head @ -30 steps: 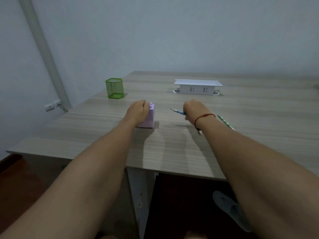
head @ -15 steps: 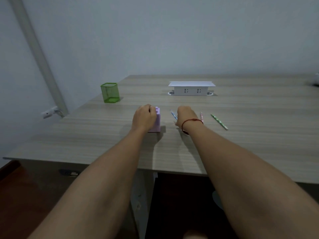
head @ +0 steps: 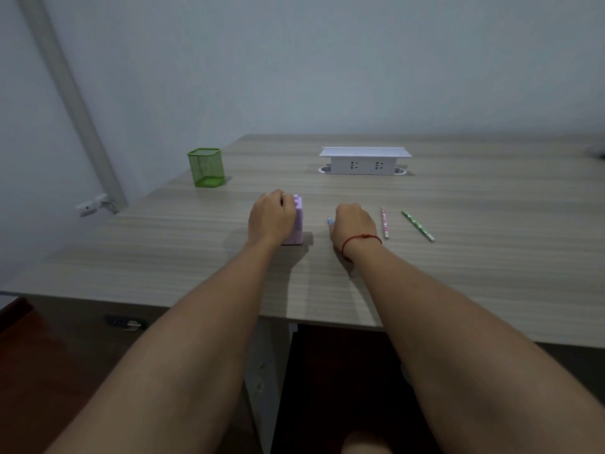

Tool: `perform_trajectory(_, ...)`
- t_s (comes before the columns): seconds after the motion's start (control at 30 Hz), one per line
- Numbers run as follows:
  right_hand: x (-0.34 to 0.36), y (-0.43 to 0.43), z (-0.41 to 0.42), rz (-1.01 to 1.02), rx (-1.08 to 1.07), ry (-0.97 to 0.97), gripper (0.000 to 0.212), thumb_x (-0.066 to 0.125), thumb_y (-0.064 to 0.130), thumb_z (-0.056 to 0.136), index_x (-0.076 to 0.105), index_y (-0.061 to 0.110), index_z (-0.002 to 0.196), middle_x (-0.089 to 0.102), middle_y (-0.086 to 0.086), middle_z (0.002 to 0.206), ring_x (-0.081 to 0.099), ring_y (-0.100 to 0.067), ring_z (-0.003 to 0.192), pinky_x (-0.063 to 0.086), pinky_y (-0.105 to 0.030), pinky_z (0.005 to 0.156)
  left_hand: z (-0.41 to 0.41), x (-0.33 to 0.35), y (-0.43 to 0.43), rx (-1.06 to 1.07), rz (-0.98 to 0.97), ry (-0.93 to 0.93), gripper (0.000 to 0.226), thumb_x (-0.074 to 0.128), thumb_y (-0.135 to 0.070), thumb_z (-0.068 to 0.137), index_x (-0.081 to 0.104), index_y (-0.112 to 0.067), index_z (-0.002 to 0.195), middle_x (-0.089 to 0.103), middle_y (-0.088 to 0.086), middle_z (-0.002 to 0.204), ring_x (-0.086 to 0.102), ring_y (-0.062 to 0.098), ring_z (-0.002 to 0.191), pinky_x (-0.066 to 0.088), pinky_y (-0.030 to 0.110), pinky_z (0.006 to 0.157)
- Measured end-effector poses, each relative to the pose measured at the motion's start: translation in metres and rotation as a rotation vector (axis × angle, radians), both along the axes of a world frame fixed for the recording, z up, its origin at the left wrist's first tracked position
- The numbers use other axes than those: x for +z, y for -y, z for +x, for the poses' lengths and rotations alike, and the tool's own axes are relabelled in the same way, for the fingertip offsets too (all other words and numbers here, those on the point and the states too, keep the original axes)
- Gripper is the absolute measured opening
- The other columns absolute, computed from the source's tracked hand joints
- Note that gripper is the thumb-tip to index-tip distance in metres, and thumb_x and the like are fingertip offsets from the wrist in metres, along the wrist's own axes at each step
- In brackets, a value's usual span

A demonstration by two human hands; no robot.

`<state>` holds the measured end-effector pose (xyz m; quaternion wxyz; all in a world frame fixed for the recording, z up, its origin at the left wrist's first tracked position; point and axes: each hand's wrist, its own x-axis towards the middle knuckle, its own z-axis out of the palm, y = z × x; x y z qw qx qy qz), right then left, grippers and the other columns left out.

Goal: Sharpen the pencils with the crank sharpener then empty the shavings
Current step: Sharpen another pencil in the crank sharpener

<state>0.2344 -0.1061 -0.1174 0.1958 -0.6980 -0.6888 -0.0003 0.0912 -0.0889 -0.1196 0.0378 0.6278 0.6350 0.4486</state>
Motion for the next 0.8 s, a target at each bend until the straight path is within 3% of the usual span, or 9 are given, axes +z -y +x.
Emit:
perform_trajectory(0.33,0.003,-0.004,0.064,0.017,-0.234,0.028,0.033,0.042,-0.003,0.094,0.059,0.002,0.121,0.058,-0.019,0.127,0.053,-0.035,0.120,0.046,-0.039,0.095,0.003,-0.002,-0.004,0.013,0.035,0.006,0.031,0.040,-0.017,0.094,0.064,0.002,0.087,0.066,0.024,0.099,0.058,0.036,0.094,0.041,0.037,0.074)
perform_trajectory(0.6,-0.003,-0.005,0.070,0.015,-0.241,0.023,0.030,0.041,-0.005,0.096,0.061,0.001,0.118,0.061,-0.019,0.122,0.059,-0.036,0.114,0.049,-0.038,0.088,0.001,-0.006,-0.008,0.027,0.032,-0.001,0.031,0.039,-0.019,0.094,0.061,-0.001,0.082,0.065,0.023,0.093,0.057,0.036,0.089,0.037,0.035,0.068)
perform_trajectory(0.8,0.004,-0.004,0.063,0.028,-0.196,0.019,0.030,0.039,0.002,0.099,0.059,0.000,0.122,0.058,-0.021,0.126,0.056,-0.037,0.118,0.047,-0.039,0.091,0.002,-0.005,-0.007,0.027,0.029,-0.014,0.031,0.038,-0.018,0.094,0.061,0.000,0.082,0.064,0.023,0.095,0.056,0.036,0.091,0.038,0.035,0.070)
